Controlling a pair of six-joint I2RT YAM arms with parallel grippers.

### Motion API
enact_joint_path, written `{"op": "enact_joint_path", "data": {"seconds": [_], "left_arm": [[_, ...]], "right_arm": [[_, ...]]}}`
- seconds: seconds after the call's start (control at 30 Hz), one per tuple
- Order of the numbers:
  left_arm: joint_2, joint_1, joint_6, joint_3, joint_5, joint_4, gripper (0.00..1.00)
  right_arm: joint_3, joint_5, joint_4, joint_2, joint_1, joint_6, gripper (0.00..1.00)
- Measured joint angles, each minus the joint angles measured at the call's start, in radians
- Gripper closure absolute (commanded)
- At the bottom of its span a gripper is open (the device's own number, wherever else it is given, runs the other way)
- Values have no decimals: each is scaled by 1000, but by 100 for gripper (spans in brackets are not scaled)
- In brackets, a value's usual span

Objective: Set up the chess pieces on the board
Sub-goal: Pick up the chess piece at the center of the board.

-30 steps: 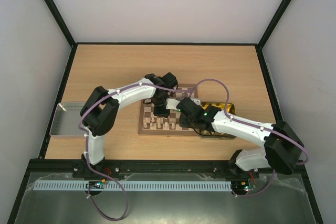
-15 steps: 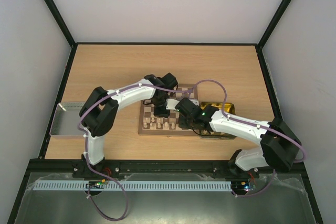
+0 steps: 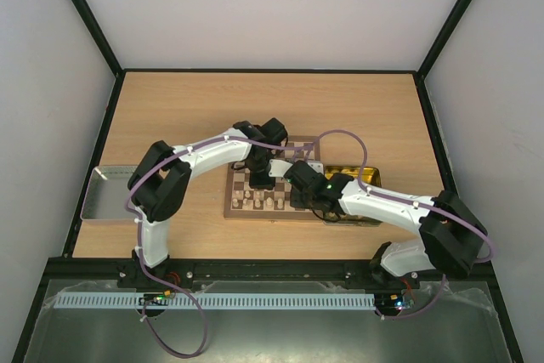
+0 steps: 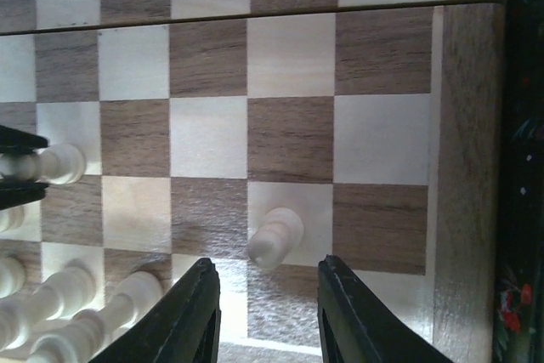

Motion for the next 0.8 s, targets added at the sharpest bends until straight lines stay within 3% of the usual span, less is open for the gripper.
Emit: {"op": "enact_joint_path", "data": {"seconds": [0.6,0.8], "left_arm": [[0,-10,8,0,5,-9,91],[0,-10,4,0,6,-8,91]], "right_arm": [[-74,45,110,0,-7,3,69],[-75,44,125,2,-6,-2,80]]}}
